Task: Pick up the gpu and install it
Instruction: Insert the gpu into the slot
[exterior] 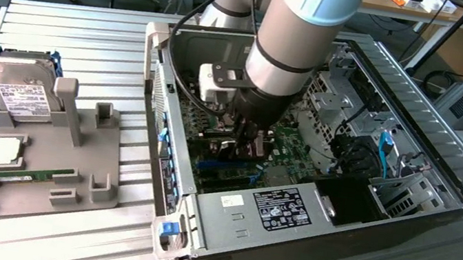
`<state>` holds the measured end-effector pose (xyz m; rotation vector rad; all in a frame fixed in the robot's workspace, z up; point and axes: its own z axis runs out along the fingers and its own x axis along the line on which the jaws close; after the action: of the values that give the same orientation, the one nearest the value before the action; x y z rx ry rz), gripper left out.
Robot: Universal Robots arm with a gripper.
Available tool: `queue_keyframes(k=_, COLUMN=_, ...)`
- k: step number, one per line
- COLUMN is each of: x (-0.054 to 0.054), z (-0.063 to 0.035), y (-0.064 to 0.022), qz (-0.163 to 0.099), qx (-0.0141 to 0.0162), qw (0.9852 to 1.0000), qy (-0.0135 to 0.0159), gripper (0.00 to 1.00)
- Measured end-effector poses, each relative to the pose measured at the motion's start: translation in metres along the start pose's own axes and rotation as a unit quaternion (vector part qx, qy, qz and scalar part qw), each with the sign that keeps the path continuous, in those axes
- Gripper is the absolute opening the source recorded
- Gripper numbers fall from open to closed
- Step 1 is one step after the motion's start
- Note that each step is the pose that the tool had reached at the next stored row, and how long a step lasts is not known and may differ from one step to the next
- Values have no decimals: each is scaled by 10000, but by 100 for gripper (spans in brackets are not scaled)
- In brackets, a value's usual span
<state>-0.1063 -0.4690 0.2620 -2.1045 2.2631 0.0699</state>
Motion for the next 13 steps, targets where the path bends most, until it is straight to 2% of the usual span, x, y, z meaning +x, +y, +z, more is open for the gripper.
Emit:
queue_keyframes(k=4, x=-1, z=3, y=-11, qz=1, qx=0, qw=10000, qy=-1, gripper=27)
queue_keyframes(k=6, x=-3, z=3, y=-47, qz=1, qx=0, qw=10000, qy=-1, gripper=27)
queue_keyframes(k=10, x=-3, z=5, y=-45, qz=1, qx=0, qw=10000, qy=0, gripper=27)
queue_keyframes(k=13, x=-3, z=7, y=-45, qz=-31, qx=0, qw=10000, qy=18, gripper=27)
